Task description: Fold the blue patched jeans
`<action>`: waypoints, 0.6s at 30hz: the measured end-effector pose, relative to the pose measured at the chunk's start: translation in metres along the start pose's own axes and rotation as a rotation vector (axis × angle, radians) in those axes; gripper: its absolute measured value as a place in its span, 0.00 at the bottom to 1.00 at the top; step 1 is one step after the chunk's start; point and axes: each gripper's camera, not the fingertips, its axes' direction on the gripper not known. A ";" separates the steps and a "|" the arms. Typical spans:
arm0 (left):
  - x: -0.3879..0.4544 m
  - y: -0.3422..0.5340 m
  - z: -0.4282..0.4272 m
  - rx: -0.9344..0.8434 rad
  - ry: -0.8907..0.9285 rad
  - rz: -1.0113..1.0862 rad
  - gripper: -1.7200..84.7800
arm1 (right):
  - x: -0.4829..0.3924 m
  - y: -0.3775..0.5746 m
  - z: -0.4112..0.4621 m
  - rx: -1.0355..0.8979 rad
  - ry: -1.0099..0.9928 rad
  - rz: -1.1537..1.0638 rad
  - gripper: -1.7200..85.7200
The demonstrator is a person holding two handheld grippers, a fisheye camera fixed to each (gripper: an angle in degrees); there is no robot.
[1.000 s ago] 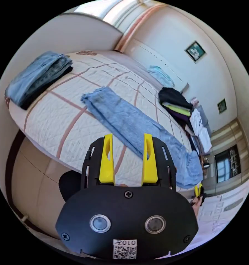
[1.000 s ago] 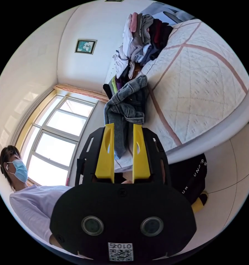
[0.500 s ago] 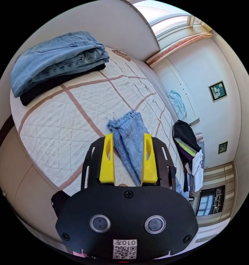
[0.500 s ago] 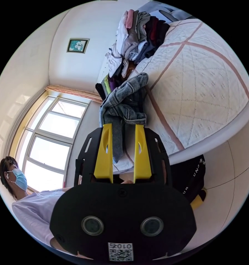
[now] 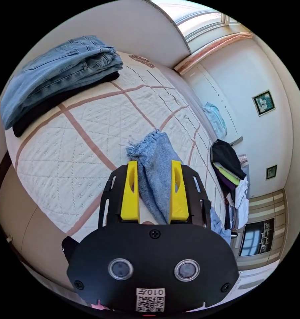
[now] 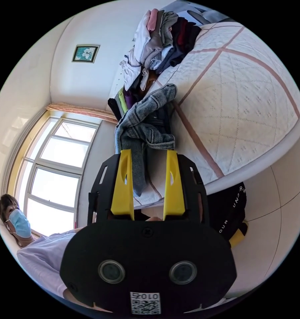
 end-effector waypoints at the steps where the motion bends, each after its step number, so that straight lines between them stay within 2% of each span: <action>1: 0.000 -0.001 0.000 -0.015 -0.032 0.028 0.15 | 0.003 -0.001 -0.001 0.002 -0.022 0.013 0.18; 5: -0.019 0.003 -0.007 -0.035 0.031 -0.005 0.11 | 0.008 -0.002 -0.012 0.023 -0.162 0.031 0.18; 12: -0.040 0.009 -0.083 0.091 0.416 0.059 0.05 | 0.032 0.006 -0.032 0.080 -0.302 0.102 0.20; 15: -0.019 0.006 -0.134 0.128 0.592 0.157 0.04 | 0.028 -0.004 -0.017 0.058 -0.385 0.108 0.21; 18: 0.006 0.010 -0.207 0.253 0.705 0.294 0.03 | 0.019 -0.016 -0.008 0.052 -0.374 0.119 0.22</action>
